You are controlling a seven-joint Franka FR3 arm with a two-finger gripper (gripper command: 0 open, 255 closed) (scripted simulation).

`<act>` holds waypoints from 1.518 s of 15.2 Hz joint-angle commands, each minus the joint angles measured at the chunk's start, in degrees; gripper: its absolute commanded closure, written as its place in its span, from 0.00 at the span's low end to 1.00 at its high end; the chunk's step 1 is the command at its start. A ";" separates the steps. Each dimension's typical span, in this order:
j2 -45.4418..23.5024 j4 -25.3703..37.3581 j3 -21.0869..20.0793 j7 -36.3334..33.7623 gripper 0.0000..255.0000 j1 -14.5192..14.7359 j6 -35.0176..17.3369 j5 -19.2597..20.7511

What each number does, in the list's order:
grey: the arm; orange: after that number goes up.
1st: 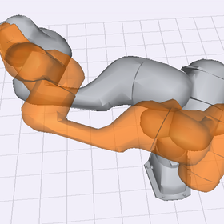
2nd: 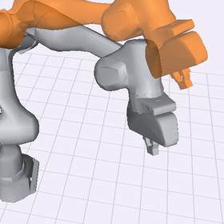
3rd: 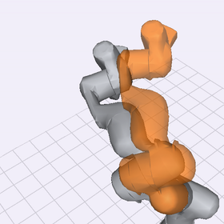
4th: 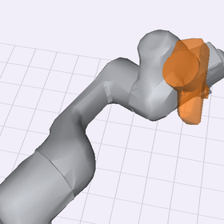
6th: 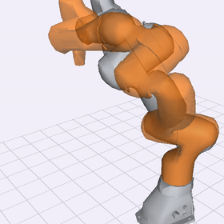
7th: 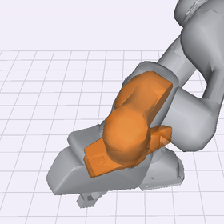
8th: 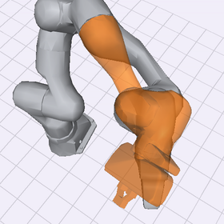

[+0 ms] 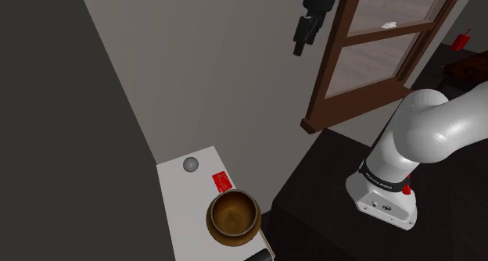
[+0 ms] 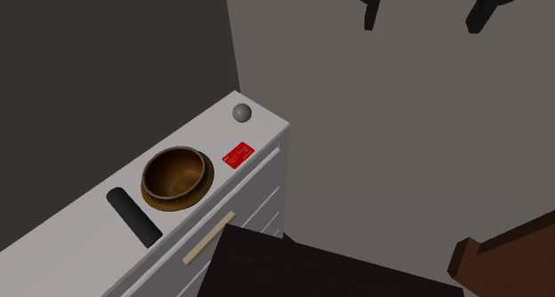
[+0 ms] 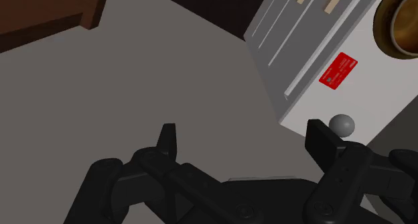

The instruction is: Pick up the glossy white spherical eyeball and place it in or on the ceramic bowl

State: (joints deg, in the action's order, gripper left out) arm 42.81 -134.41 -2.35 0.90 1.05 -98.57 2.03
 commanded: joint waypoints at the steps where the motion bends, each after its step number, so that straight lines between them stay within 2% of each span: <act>1: 0.00 0.00 0.00 0.00 0.00 0.00 0.00 0.00; 8: -8.42 -2.80 -5.75 -6.83 0.00 1.45 -10.00 -2.13; 14: -18.24 -2.28 -10.67 -12.96 0.00 2.15 -18.25 -2.46; 19: -27.90 0.23 -14.55 -18.68 0.00 2.35 -24.32 -0.91; 23: -36.41 3.59 -17.16 -23.88 0.00 2.59 -28.28 1.92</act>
State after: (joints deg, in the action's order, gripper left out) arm 8.77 -131.44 -18.80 -21.45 3.55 -125.40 3.11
